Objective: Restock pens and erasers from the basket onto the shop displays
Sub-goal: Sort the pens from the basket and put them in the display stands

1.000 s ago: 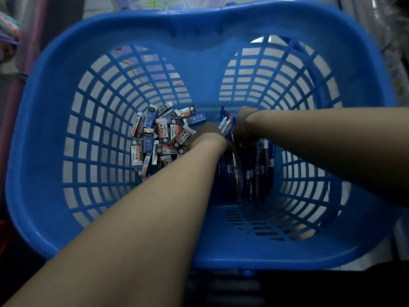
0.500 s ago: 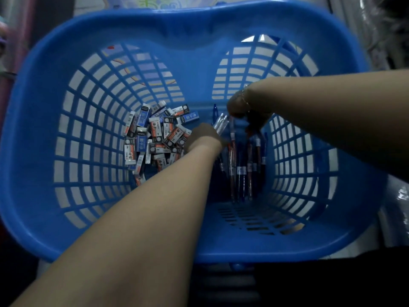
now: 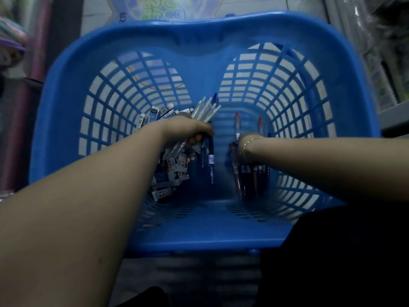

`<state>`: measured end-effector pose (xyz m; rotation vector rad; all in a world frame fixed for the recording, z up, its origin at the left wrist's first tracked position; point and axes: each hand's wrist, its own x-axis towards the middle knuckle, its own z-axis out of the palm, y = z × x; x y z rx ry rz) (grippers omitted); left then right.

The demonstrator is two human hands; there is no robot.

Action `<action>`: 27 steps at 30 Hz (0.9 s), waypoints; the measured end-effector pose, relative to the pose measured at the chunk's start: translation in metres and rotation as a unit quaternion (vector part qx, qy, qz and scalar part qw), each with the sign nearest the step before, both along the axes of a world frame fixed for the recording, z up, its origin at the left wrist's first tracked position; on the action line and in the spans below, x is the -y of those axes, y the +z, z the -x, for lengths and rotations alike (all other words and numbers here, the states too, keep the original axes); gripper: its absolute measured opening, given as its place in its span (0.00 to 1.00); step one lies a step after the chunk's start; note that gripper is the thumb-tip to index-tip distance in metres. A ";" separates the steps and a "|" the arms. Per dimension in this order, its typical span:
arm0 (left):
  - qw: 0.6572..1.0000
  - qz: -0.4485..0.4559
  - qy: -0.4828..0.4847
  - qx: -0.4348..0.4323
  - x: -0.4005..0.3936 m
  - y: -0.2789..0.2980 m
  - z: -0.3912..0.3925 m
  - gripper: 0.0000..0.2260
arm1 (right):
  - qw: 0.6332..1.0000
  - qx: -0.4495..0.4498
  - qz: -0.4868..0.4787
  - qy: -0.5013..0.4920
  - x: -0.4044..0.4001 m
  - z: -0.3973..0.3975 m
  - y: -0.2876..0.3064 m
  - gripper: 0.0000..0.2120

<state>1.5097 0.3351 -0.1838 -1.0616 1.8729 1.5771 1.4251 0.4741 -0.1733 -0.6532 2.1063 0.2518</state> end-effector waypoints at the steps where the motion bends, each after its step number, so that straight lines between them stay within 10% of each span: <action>1: 1.000 -0.012 0.008 -0.005 0.002 -0.001 -0.001 0.14 | 1.000 -0.014 0.000 0.005 0.000 -0.002 -0.006 0.28; 27: 0.989 -0.105 0.088 -0.065 -0.017 -0.019 -0.005 0.11 | 0.990 -0.034 0.068 -0.115 0.003 0.001 -0.053 0.13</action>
